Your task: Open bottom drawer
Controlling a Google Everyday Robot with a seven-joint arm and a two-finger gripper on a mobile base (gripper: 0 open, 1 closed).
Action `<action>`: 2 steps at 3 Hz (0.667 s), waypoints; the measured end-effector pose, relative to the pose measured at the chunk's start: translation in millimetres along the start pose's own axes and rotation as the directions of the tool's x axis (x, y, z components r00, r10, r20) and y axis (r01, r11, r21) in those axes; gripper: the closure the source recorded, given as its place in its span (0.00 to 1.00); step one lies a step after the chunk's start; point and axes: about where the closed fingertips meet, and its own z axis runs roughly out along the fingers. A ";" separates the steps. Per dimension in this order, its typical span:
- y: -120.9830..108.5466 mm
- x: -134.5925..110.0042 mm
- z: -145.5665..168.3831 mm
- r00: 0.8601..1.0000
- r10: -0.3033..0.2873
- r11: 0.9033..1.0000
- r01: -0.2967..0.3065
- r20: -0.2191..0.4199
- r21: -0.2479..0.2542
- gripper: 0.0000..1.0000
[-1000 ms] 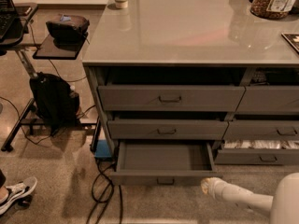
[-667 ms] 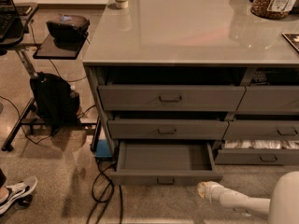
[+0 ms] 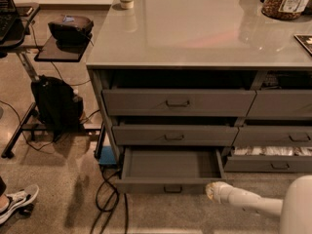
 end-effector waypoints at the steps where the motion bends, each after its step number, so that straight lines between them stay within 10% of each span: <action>1: -45.1 -11.6 -6.7 1.000 -0.005 1.000 0.004 -0.028 -0.024 0.12; 2: -88.8 -26.7 -6.7 0.996 -0.051 0.997 0.047 -0.069 -0.059 0.16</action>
Offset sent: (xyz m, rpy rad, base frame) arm 0.1146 0.0135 0.0939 -0.1571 0.0806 0.0490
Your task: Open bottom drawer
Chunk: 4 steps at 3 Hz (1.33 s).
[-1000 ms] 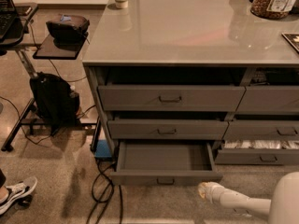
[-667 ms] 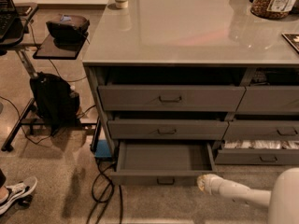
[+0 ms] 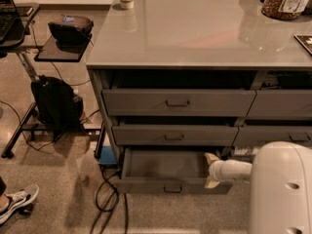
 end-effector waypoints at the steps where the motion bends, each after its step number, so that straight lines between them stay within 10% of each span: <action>1: -25.1 0.7 9.1 1.000 0.001 1.000 -0.001 -0.014 -0.017 0.39; 4: -42.0 58.1 66.4 0.990 0.138 0.988 -0.139 0.015 0.067 1.00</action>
Offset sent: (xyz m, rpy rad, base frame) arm 0.0785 -0.0422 -0.0108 0.0391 -0.0243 -0.1006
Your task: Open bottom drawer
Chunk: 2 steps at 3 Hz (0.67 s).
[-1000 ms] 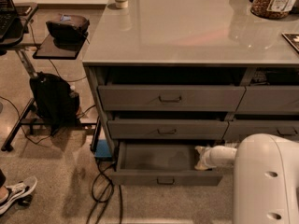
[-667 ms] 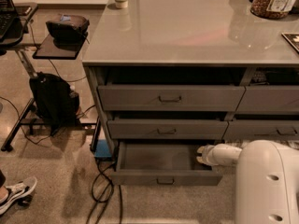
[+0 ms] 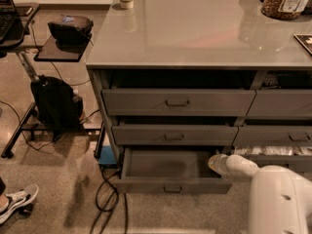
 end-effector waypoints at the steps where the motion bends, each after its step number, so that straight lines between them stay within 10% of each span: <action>1: 19.6 6.8 43.8 1.000 0.011 0.999 -0.010 0.020 -0.047 1.00; 2: 50.9 4.3 80.4 1.000 -0.003 0.991 0.007 0.024 -0.136 1.00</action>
Offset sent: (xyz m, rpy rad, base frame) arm 0.0043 0.0407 -0.1444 0.0331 0.2105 0.1116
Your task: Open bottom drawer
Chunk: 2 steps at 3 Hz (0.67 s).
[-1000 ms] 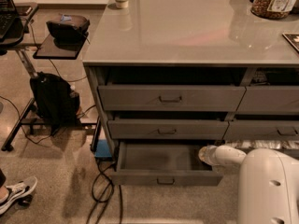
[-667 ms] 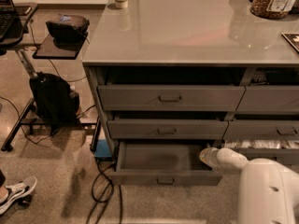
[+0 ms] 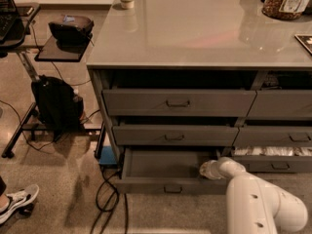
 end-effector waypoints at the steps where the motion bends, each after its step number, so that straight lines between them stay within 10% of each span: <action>1: 4.0 -2.4 2.5 1.000 -0.007 1.000 0.007 -0.003 -0.023 0.81; 2: 4.0 -2.4 2.5 1.000 -0.007 1.000 0.007 -0.003 -0.023 0.59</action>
Offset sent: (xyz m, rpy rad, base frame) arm -0.0024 0.0038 -0.0033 -0.0037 0.0202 0.0129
